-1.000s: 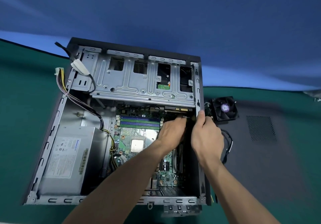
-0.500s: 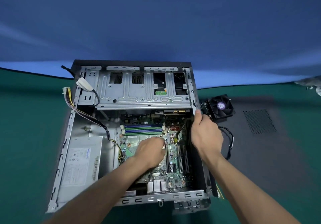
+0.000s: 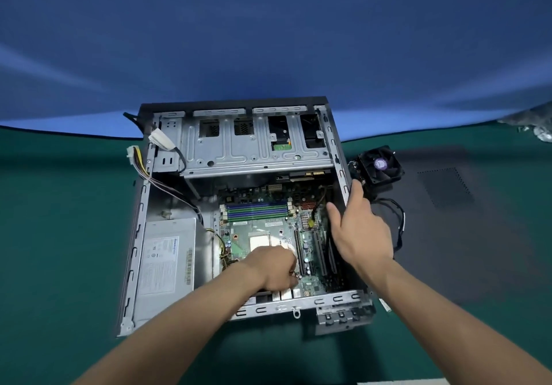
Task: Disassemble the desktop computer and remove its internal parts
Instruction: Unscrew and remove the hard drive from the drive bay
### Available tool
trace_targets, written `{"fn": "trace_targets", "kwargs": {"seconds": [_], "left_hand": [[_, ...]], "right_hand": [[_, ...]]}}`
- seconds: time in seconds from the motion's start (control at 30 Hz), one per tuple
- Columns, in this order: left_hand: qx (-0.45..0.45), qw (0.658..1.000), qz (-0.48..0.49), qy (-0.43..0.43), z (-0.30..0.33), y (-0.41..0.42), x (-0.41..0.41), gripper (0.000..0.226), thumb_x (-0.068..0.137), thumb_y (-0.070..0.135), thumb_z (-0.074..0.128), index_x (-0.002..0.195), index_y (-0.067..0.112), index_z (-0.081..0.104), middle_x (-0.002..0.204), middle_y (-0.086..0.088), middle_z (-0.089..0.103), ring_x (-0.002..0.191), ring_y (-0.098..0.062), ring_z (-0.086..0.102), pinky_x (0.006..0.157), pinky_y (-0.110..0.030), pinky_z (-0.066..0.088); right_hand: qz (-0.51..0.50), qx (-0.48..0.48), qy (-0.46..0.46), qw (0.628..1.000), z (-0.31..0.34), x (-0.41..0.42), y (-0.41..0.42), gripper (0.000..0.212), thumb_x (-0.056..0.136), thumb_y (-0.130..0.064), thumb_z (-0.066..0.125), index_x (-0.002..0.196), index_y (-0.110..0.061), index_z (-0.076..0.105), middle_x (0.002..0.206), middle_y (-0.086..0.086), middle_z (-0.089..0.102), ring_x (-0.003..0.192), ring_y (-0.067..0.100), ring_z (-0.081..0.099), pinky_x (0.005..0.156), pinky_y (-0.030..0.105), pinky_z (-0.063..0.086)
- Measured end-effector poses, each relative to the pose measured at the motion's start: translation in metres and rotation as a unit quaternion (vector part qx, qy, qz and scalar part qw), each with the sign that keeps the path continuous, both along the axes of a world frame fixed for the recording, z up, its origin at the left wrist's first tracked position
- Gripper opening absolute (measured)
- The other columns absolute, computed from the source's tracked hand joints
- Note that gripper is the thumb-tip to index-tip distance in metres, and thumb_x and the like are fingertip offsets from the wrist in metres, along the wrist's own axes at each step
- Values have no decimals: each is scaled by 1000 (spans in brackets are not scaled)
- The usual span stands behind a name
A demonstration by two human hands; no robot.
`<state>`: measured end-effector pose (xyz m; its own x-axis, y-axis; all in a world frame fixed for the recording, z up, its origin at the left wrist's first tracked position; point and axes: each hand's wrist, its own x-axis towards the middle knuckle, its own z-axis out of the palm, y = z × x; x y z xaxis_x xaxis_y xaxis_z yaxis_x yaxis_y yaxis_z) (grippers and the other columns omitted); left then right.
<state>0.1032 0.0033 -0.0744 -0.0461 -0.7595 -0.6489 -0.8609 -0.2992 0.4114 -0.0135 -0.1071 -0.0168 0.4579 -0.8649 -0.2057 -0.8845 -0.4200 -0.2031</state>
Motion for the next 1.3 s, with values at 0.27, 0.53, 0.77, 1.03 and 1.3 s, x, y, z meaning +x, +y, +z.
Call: {"fn": "trace_targets", "kwargs": {"seconds": [0.27, 0.53, 0.77, 1.03, 1.3], "left_hand": [[4, 988, -139, -68, -2, -17, -11, 29, 95, 23, 51, 69, 9, 54, 61, 1, 47, 59, -15, 50, 69, -31, 50], [-39, 980, -189, -47, 1, -18, -12, 21, 90, 1, 49, 70, 3, 54, 59, -1, 44, 63, -18, 52, 63, -26, 44], [-70, 997, -22, -2, -3, -7, 7, 34, 94, 39, 50, 81, 9, 61, 77, -5, 62, 72, -21, 59, 68, -27, 42], [-73, 987, 139, -18, 2, 6, 22, 33, 94, 44, 49, 93, 15, 66, 87, 0, 66, 78, -16, 60, 75, -28, 44], [-12, 987, 114, -113, 12, 41, 43, 20, 90, 24, 57, 77, 10, 65, 83, -3, 68, 80, -19, 64, 79, -34, 51]], "right_hand": [[-4, -33, 13, 999, -3, 2, 0, 59, 98, -48, 28, 144, -14, 14, 126, 14, 53, 81, 36, 62, 56, 34, 31], [-6, -38, -5, 999, -3, 0, -2, 58, 98, -48, 31, 143, -16, 17, 125, 13, 56, 83, 34, 63, 57, 33, 31], [1, -51, -15, 999, -4, 1, -3, 60, 96, -48, 36, 143, -13, 21, 128, 9, 50, 97, 28, 58, 59, 32, 36], [267, -191, -25, 944, 4, -4, 8, 23, 87, -26, 60, 93, -4, 66, 98, 14, 62, 94, 31, 57, 90, 45, 47], [357, -54, 112, 926, -7, 14, 23, 29, 95, -31, 44, 111, -11, 58, 113, 6, 62, 107, 25, 50, 91, 36, 39]]}}
